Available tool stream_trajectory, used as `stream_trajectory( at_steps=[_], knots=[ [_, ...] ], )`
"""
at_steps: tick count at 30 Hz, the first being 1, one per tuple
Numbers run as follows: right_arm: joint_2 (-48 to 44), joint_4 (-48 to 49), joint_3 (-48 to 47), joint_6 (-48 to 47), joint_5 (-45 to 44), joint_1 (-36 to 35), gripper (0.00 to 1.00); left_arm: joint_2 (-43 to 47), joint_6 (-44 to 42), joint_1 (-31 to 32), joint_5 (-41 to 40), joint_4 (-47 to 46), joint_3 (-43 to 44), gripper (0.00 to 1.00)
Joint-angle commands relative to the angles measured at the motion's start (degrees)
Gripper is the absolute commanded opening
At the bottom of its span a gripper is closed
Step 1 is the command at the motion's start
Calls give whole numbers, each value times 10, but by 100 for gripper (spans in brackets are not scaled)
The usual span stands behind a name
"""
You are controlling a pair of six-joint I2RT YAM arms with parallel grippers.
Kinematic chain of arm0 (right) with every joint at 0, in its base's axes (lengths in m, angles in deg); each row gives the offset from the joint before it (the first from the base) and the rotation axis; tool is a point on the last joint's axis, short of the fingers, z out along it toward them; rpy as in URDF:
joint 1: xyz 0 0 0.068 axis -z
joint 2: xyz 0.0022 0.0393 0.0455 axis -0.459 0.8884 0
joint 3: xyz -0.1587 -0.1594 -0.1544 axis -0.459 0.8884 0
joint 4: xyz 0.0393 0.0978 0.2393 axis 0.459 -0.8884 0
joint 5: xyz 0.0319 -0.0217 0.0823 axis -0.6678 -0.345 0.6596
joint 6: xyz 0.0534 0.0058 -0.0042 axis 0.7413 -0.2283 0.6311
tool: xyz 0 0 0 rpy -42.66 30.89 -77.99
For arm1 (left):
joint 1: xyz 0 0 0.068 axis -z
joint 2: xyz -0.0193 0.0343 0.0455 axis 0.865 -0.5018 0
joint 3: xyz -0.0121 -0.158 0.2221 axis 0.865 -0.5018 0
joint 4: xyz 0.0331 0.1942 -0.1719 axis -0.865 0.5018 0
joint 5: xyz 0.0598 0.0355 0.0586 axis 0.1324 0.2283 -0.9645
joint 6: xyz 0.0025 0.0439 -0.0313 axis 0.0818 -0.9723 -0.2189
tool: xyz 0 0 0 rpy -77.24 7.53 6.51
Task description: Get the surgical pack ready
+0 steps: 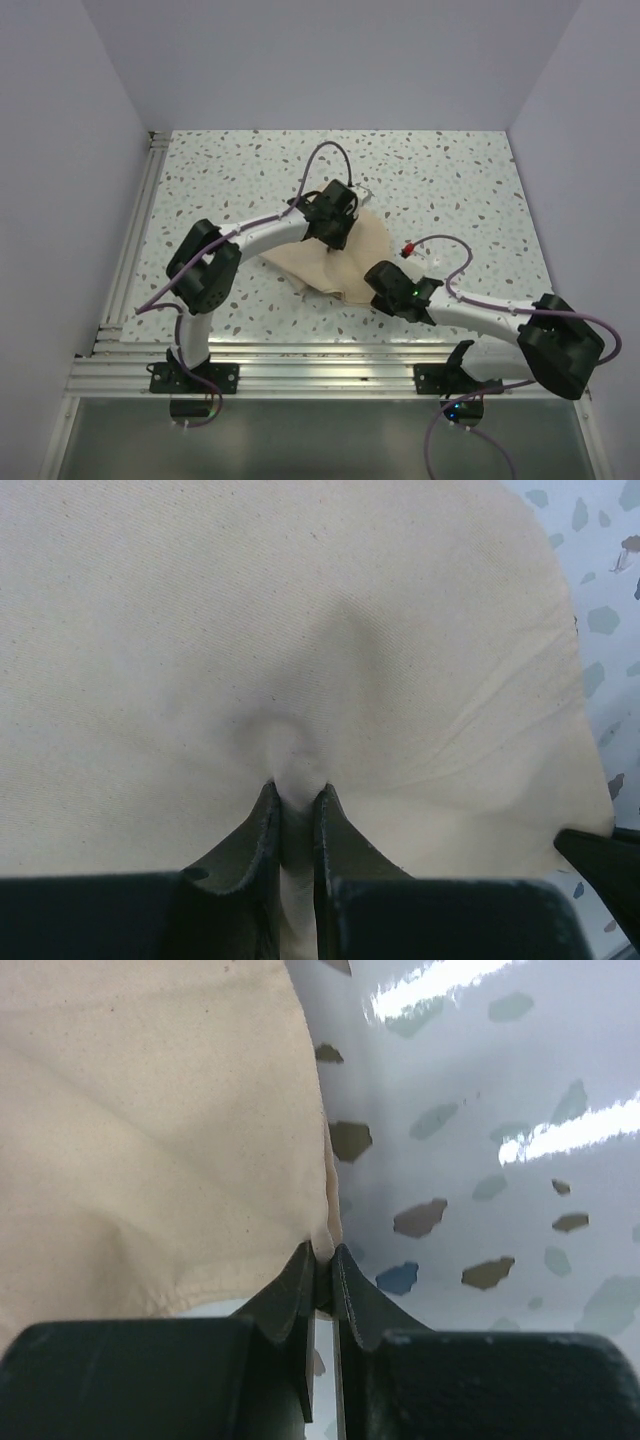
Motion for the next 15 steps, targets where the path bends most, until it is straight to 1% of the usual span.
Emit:
stream_trajectory(
  at_steps=[1, 4, 9, 10, 15],
  knots=[
    [-20, 107, 27, -107, 49, 31, 0, 41, 39, -27, 56, 47, 25, 0],
    [-25, 129, 32, -133, 56, 42, 0, 46, 42, -36, 75, 49, 34, 0],
    [3, 150, 20, -166, 98, 70, 0, 53, 55, -57, 125, 57, 63, 0],
    [6, 174, 22, -178, 108, 75, 0, 58, 57, -61, 133, 58, 67, 0],
    [25, 203, 17, -209, 129, 105, 0, 77, 74, -93, 184, 62, 86, 0]
  ],
)
